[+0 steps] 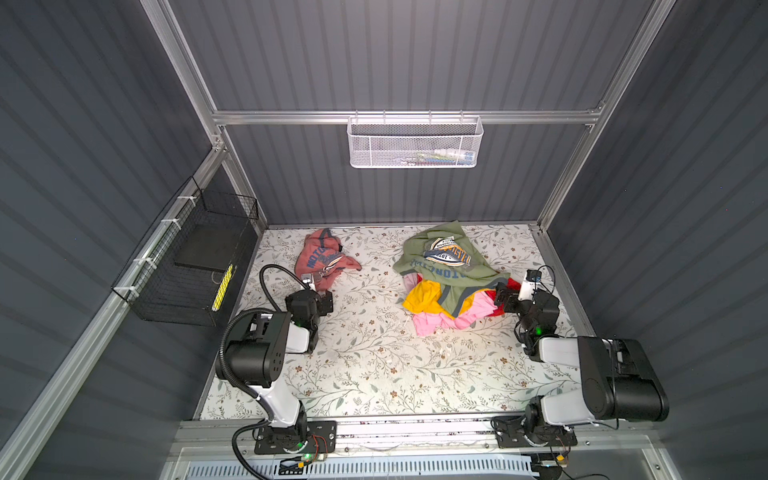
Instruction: Pick out a specific cloth from the pile
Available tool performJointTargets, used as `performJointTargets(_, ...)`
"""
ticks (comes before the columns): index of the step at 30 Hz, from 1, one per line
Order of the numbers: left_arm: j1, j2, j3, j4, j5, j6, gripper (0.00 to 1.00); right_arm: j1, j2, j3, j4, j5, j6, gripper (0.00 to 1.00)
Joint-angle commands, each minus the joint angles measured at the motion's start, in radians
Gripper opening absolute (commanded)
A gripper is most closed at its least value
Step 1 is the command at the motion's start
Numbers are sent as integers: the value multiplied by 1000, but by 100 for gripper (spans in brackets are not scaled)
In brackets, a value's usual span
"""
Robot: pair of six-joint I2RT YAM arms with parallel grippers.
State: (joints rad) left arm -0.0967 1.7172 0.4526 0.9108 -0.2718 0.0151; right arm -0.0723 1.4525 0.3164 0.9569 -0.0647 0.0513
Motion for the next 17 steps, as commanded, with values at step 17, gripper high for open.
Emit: performJointTargets(17,3,-1,11,13,-46,-23,100,-5,8,18,3,16,5,99)
